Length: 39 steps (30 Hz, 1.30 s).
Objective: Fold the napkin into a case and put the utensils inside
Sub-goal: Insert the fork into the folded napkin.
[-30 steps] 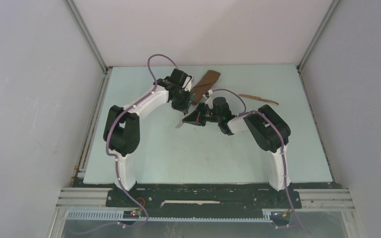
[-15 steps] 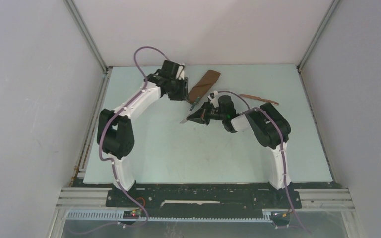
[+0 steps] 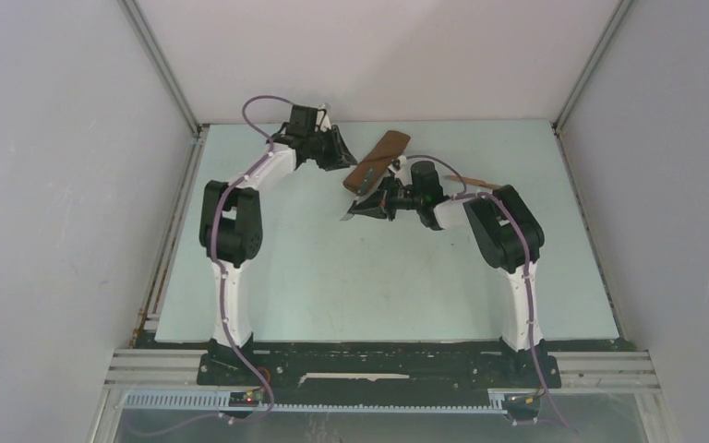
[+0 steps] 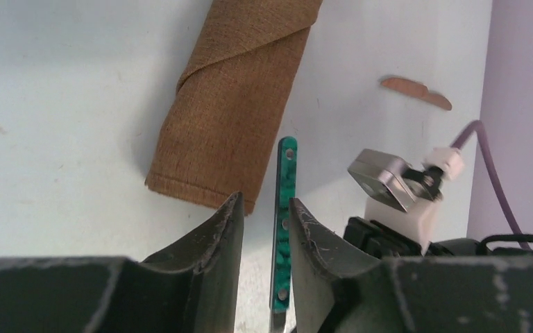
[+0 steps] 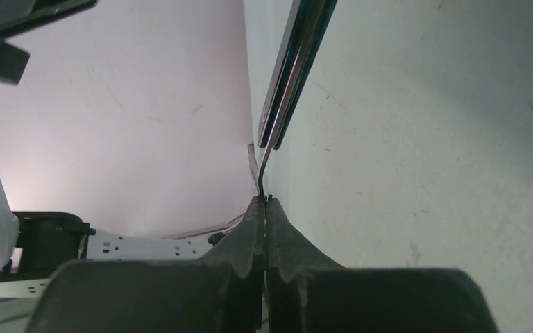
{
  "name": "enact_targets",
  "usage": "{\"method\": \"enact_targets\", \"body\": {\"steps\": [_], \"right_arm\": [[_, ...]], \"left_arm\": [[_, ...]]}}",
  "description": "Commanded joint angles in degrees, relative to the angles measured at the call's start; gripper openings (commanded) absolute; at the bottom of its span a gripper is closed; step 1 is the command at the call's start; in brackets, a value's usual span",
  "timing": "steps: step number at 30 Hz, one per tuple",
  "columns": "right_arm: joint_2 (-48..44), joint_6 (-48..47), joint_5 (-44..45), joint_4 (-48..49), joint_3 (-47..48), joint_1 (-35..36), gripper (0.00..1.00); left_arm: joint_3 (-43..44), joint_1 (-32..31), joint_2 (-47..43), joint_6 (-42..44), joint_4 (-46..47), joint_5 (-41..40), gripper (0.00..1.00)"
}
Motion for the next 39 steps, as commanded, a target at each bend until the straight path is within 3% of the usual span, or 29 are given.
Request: {"method": "enact_targets", "body": {"steps": [1,13,39], "right_arm": [[1.65,-8.8,-3.48,-4.63,2.87,-1.74,0.0],[8.09,-15.85,-8.66,-15.29,14.61,-4.58,0.0],[15.44,-11.45,-6.23,-15.11,23.51,-7.98,0.0]], "left_arm": [[5.4,-0.12,4.04,-2.31,2.58,3.92,0.35],[9.29,0.06,12.22,-2.97,2.16,3.6,0.32],[5.48,0.06,14.19,-1.67,-0.81,2.99,0.28]]}}
